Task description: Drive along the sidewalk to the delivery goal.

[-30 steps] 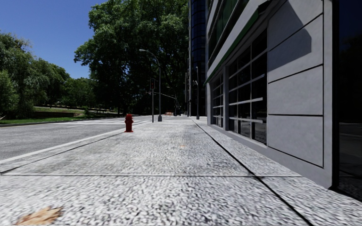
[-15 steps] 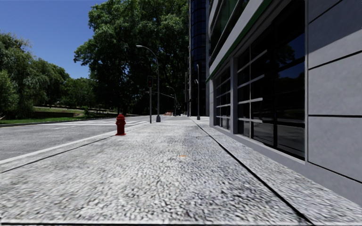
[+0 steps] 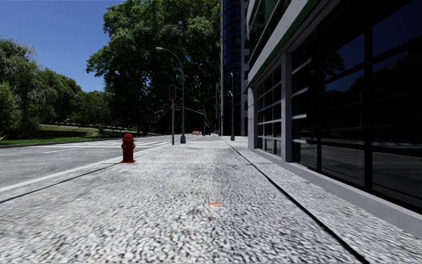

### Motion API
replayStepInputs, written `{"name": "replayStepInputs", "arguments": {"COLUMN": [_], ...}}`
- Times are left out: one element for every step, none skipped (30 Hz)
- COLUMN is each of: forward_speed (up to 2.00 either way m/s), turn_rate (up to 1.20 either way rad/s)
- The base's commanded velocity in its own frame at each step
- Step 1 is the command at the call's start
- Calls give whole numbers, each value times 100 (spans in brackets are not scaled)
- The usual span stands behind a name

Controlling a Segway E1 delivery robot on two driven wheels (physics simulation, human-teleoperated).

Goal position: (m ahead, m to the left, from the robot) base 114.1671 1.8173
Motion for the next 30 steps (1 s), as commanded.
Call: {"name": "replayStepInputs", "arguments": {"forward_speed": [200,200,200,200,200,200,200,200,200,200,200,200,200,200,200,200,200,200,200,200,200,200,200,200,200,200,200,200,200,200], "turn_rate": [0,0,0,0,0,0,0,0,0,0,0,0,0,0,0,0,0,0,0,0,0,0,0,0,0,0,0,0,0,0]}}
